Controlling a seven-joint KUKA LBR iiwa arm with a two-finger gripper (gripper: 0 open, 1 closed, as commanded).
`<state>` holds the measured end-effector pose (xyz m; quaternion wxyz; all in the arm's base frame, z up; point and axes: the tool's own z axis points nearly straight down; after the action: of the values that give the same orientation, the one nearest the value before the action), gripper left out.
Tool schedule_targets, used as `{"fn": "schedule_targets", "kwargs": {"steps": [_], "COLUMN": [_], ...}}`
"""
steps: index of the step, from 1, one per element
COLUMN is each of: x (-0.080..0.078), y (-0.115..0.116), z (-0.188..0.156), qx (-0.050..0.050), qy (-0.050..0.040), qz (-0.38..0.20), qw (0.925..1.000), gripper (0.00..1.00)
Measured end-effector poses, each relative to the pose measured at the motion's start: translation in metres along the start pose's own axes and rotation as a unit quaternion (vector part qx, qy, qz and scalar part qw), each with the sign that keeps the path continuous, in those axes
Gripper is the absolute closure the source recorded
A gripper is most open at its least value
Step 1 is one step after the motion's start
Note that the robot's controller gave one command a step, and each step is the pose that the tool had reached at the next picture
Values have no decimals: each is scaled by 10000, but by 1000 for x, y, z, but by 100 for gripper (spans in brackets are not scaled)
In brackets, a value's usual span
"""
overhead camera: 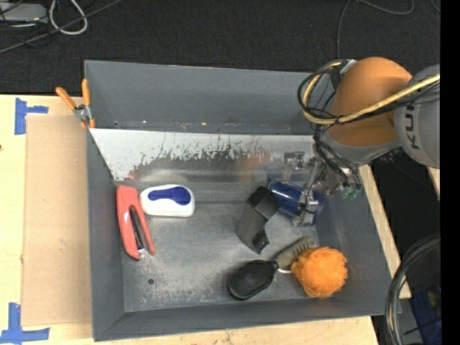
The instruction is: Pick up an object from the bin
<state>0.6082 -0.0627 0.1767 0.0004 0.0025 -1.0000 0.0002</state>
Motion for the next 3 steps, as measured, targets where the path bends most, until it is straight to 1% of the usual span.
{"fn": "schedule_targets", "kwargs": {"steps": [1,2,3], "x": [0,1,4], "y": [0,-1,39], "z": [0,16,21], "qx": [0,0,0], "qy": [0,-49,3], "qz": [0,113,89], "qw": [10000,9999,10000], "gripper": [0,0,0]}}
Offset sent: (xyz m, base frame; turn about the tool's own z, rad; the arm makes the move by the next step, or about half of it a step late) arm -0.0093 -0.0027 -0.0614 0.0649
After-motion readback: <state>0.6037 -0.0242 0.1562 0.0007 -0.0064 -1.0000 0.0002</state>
